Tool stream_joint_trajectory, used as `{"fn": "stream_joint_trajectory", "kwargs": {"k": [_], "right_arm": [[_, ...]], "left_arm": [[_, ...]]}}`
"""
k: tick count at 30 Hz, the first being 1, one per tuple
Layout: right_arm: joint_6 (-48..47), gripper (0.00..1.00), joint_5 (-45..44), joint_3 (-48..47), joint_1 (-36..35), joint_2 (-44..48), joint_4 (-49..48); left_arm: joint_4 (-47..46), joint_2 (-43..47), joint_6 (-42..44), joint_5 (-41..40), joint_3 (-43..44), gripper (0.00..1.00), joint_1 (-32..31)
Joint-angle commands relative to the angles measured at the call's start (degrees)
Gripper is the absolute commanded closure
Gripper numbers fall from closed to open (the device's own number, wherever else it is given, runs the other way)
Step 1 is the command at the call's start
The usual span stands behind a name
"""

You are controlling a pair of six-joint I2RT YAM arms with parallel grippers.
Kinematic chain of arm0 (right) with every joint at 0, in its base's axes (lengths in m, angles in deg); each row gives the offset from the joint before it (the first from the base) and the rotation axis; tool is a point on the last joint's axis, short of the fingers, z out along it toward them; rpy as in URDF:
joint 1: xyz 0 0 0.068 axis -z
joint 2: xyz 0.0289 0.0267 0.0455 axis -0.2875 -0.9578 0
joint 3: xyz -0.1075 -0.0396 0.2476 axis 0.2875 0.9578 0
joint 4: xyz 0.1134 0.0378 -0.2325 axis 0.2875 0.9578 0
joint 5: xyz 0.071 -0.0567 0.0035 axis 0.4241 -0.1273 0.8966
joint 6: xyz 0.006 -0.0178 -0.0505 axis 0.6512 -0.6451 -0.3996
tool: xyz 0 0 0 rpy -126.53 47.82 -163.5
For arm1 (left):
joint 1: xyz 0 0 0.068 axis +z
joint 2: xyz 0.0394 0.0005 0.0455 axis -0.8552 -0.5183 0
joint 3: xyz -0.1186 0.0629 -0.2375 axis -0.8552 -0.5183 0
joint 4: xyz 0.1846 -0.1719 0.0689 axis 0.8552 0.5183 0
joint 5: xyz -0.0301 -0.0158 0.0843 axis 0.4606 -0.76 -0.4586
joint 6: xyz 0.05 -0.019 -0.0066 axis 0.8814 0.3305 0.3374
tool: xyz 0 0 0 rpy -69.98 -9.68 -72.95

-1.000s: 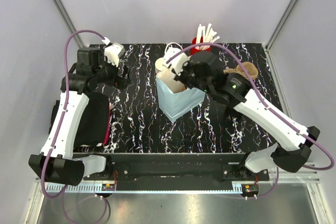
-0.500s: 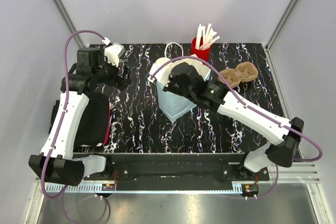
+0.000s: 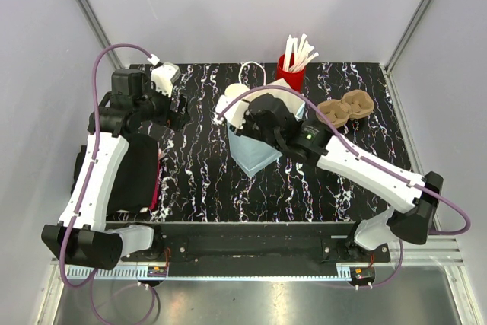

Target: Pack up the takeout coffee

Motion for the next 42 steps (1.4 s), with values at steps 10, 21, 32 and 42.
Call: {"fn": "stream_joint_trajectory", "kwargs": {"k": [10,21,32,42], "right_arm": [[3.54,0.52,-5.96,-16.50,7.75,2.80,-0.17],[8.02,0.53,5.37,-16.60,30.25,-3.61,3.42],[10.83,0.50,21.02,-14.31,36.16,-7.58,7.03],[16.28,0.44,31.92,-13.52,36.34,-5.82,8.70]], "left_arm": [[3.52,-1.34,4.16,6.31,9.43,0.01,-1.36],[11.88,-15.75,6.37,-0.45,28.08,0.01,-13.12],[11.88,-28.41,3.56,-3.88,36.70,0.01,-18.94],[11.18,-30.35,3.29,-6.26,37.67,0.01,-22.02]]}}
